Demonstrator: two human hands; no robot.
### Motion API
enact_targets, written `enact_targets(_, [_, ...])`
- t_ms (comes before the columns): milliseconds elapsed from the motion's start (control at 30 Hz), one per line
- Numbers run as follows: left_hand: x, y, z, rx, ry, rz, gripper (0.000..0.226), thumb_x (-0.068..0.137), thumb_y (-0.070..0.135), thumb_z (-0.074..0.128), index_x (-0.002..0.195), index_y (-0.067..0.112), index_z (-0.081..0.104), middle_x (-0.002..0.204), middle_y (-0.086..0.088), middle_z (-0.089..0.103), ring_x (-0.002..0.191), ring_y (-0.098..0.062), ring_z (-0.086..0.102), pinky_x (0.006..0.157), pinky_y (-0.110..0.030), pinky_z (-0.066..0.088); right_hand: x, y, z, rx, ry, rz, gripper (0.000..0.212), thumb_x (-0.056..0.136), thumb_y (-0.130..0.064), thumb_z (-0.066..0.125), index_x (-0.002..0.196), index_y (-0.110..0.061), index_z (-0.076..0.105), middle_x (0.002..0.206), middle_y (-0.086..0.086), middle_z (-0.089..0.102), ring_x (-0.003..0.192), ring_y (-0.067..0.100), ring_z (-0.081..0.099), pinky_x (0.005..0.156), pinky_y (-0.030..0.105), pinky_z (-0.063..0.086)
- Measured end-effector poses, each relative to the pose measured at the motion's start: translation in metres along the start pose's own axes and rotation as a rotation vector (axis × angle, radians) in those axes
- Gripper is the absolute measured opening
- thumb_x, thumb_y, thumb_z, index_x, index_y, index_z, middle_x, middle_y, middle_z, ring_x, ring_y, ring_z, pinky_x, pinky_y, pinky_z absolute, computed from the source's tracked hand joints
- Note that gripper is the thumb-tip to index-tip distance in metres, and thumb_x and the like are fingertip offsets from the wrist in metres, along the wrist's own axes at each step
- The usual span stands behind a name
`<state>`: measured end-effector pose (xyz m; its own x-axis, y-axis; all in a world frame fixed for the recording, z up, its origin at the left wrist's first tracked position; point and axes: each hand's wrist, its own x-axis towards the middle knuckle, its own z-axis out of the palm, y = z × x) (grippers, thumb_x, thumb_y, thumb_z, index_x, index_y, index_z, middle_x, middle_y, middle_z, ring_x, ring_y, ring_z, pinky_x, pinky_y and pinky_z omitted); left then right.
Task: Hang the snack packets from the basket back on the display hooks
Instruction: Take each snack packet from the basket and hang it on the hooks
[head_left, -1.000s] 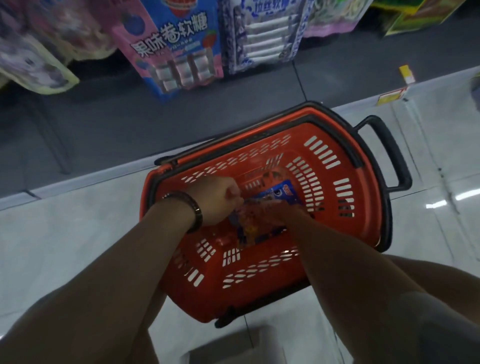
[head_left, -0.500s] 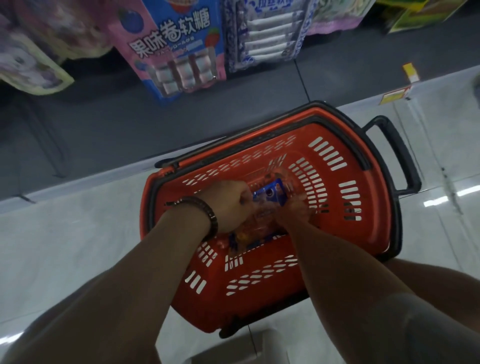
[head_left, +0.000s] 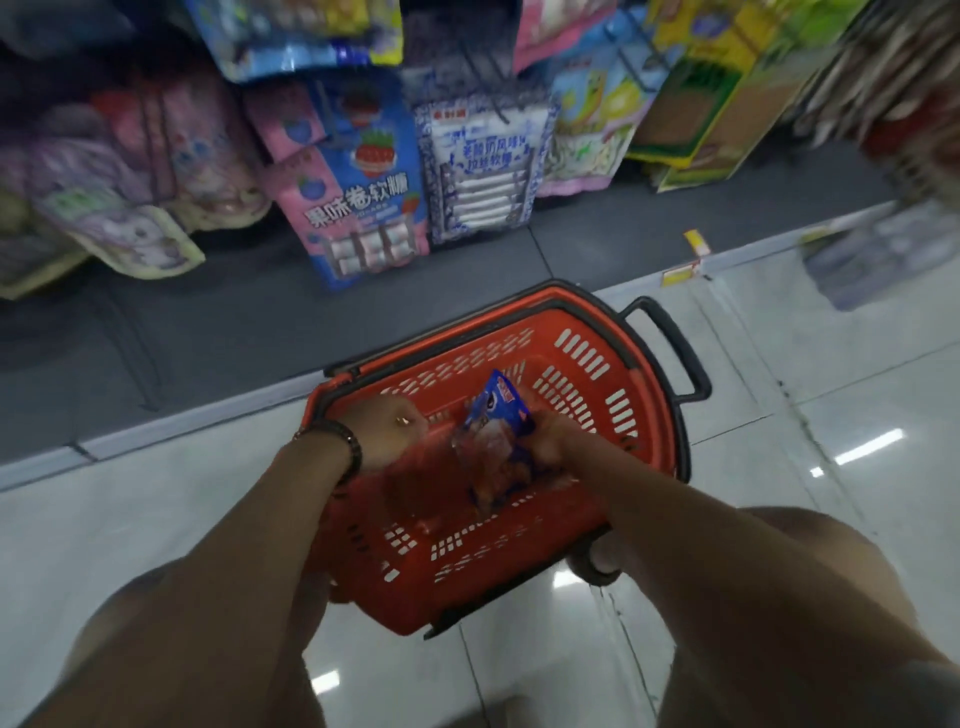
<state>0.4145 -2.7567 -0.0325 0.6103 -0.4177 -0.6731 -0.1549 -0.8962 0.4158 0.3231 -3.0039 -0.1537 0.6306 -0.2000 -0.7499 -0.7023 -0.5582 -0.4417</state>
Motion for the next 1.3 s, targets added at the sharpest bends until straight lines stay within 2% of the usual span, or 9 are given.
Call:
enact_targets(167, [-0.046,0.018,-0.006,-0.192,0.177,0.028,0.025,0.096,0.04,0.072,0.118,0.028,0.07,0.122,0.003,0.07,0.118,-0.02,0.067,0.102,-0.031,0.051,-0.087,-0.028,-0.043,0.005,-0.046,-0.113,0.009,0.107,-0.016,0.063,0.109,-0.02,0.07,0.117,0.016,0.078,0.097,0.033,0.077,0.083,0.051,0.066])
enact_targets(300, [-0.086,0.032,-0.012,-0.226,0.268,0.115,0.062,0.083,0.047,0.084,0.136,0.024,0.062,0.139,0.0,0.065,0.127,-0.02,0.062,0.109,-0.036,0.049,-0.162,-0.071,-0.088,-0.071,-0.161,-0.243,0.013,0.112,-0.021,0.056,0.12,-0.027,0.064,0.11,0.005,0.076,0.091,0.026,0.077,0.057,0.038,0.065])
enact_targets(400, [-0.12,0.037,-0.026,-0.438,0.238,0.19,0.042,0.09,0.029,0.083,0.13,0.021,0.071,0.129,0.005,0.074,0.117,-0.015,0.07,0.109,-0.041,0.053,-0.214,-0.104,-0.118,-0.163,-0.167,-0.392,0.024,0.111,-0.023,0.059,0.134,-0.026,0.063,0.115,0.002,0.074,0.096,0.024,0.077,0.055,0.036,0.064])
enact_targets(533, [-0.165,0.04,-0.039,-0.721,0.205,0.281,0.03,0.101,0.022,0.071,0.129,0.012,0.072,0.126,-0.004,0.077,0.115,-0.026,0.075,0.107,-0.05,0.055,-0.271,-0.138,-0.144,-0.271,-0.018,-0.556,0.005,0.108,-0.031,0.064,0.111,-0.028,0.067,0.107,0.003,0.077,0.09,0.028,0.078,0.059,0.041,0.062])
enact_targets(633, [-0.19,0.045,-0.046,-0.944,0.264,0.318,0.034,0.096,0.029,0.076,0.125,0.012,0.072,0.124,-0.013,0.077,0.115,-0.038,0.074,0.107,-0.06,0.053,-0.294,-0.149,-0.156,-0.079,0.257,-0.678,0.027,0.099,-0.034,0.078,0.083,-0.014,0.07,0.077,0.005,0.069,0.066,0.021,0.067,0.061,0.037,0.052])
enact_targets(833, [-0.239,0.067,-0.076,-1.153,0.393,0.365,0.025,0.102,0.019,0.068,0.122,0.005,0.07,0.116,-0.017,0.079,0.102,-0.035,0.078,0.079,-0.044,0.066,-0.314,-0.157,-0.136,0.607,0.348,-0.689,0.035,0.089,-0.038,0.085,0.107,-0.01,0.075,0.097,0.012,0.082,0.097,0.042,0.078,0.076,0.05,0.061])
enact_targets(967, [-0.257,0.073,-0.102,-1.109,0.46,0.369,0.025,0.101,0.024,0.07,0.119,0.006,0.072,0.114,-0.015,0.08,0.105,-0.037,0.077,0.097,-0.057,0.06,-0.326,-0.172,-0.127,0.708,0.395,-0.79,0.011,0.099,-0.026,0.078,0.106,-0.017,0.081,0.102,-0.002,0.085,0.098,0.025,0.08,0.085,0.039,0.06])
enact_targets(1133, [-0.272,0.084,-0.118,-1.102,0.505,0.372,0.019,0.106,0.021,0.061,0.121,0.01,0.068,0.112,-0.012,0.081,0.1,-0.032,0.079,0.08,-0.043,0.065,-0.338,-0.199,-0.127,0.738,0.485,-0.781,0.003,0.097,-0.02,0.078,0.098,-0.018,0.081,0.097,0.0,0.085,0.095,0.029,0.081,0.095,0.056,0.063])
enact_targets(1300, [-0.272,0.089,-0.142,-1.174,0.512,0.296,0.029,0.103,0.029,0.067,0.115,0.004,0.073,0.105,-0.013,0.082,0.1,-0.036,0.079,0.09,-0.055,0.063,-0.332,-0.224,-0.145,0.685,0.522,-0.79,0.022,0.093,-0.036,0.078,0.098,-0.015,0.079,0.097,0.009,0.082,0.095,0.039,0.078,0.092,0.064,0.061])
